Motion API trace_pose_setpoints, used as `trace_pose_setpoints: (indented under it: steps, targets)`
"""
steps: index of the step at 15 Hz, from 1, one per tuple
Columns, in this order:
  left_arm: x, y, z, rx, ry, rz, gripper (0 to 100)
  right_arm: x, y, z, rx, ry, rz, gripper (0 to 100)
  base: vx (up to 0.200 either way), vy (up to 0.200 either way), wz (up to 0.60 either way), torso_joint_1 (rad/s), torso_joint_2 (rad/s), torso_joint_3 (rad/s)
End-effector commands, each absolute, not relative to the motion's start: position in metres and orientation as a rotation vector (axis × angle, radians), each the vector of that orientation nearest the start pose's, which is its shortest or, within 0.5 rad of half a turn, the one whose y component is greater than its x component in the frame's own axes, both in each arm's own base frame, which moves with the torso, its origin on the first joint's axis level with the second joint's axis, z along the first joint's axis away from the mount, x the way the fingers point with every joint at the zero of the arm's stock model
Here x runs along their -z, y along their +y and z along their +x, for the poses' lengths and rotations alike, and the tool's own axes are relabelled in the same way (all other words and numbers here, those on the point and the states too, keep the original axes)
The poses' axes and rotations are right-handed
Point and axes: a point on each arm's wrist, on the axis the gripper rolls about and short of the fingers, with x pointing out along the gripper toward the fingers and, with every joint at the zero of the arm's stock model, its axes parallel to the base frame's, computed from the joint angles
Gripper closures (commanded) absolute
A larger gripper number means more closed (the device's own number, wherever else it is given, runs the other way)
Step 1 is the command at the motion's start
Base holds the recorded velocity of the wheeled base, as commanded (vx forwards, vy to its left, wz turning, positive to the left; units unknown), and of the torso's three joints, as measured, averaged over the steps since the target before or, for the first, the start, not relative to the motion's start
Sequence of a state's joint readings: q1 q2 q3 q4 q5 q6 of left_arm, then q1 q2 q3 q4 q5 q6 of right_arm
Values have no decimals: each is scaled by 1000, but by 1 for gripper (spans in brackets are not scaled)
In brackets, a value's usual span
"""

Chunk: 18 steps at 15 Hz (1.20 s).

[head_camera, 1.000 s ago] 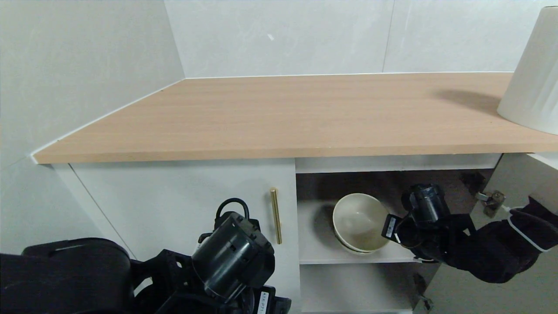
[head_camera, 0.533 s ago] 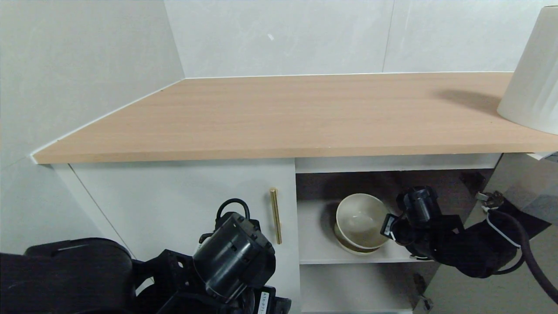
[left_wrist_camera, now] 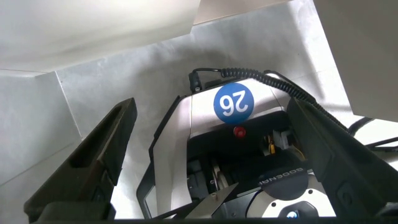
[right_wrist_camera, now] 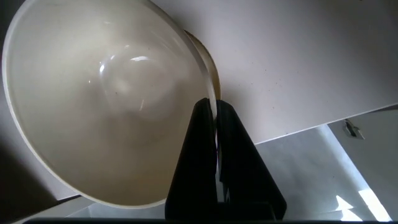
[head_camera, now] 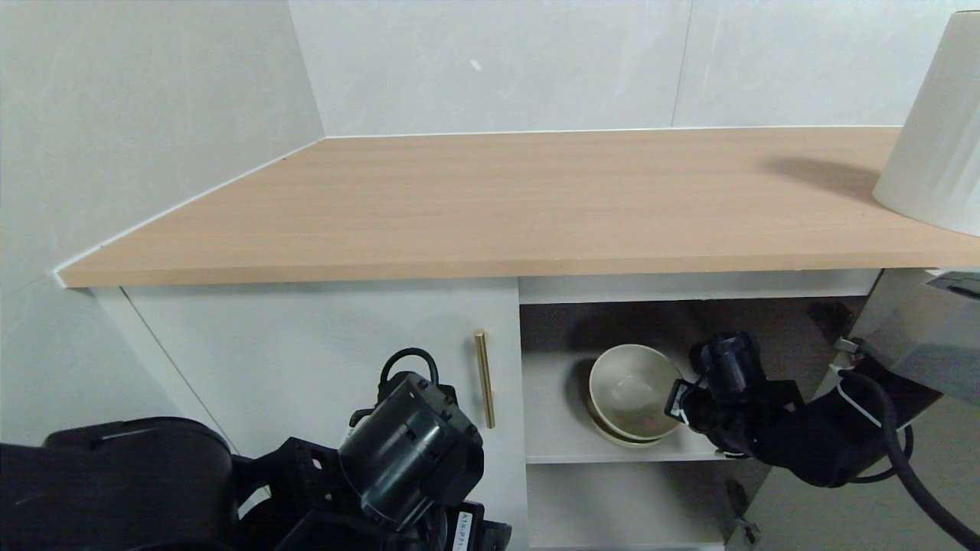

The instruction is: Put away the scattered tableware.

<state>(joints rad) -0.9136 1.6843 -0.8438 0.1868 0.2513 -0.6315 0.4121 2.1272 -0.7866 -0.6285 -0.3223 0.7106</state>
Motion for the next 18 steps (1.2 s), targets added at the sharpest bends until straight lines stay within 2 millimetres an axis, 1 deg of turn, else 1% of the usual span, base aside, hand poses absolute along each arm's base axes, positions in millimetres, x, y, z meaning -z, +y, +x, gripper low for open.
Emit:
trace_pose_setpoints:
  steps: [1,2,3,7,8,10,11,13,15,16,17,18]
  targets:
    - [-131,-202,163,297,1001,3,0,-32,134,323,154,664,424,100,0,0,0,0,0,0]
    - [-131,-202,163,297,1001,3,0,-32,134,323,154,666,423,100,0,0,0,0,0,0]
    - [-131,-202,163,297,1001,3,0,-32,133,323,154,666,423,0,0,0,0,0,0,0]
    - [-133,-201,163,294,998,-3,0,-34,133,321,151,662,423,0,0,0,0,0,0,0]
    - [-135,-198,164,291,992,-10,0,-38,133,319,145,657,425,0,0,0,0,0,0,0]
    - [-139,-194,165,287,977,-25,0,-50,134,309,120,647,421,0,0,0,0,0,0,0]
    - [-148,-185,167,284,946,-32,0,-67,137,290,43,645,385,0,0,0,0,0,0,0]
    - [-167,-165,166,258,873,-44,0,-89,136,260,-101,649,334,0,0,0,0,0,0,0]
    - [-186,-142,152,250,845,-65,0,-114,132,228,-180,700,285,0,0,0,0,0,0,0]
    - [-186,-142,152,250,845,-65,0,-114,132,228,-180,700,285,0,0,0,0,0,0,0]
    - [-196,-127,141,241,829,-80,0,-145,125,200,-230,762,262,0,0,0,0,0,0,0]
    - [-198,-122,143,220,821,-88,0,-158,121,189,-254,790,254,0,0,0,0,0,0,0]
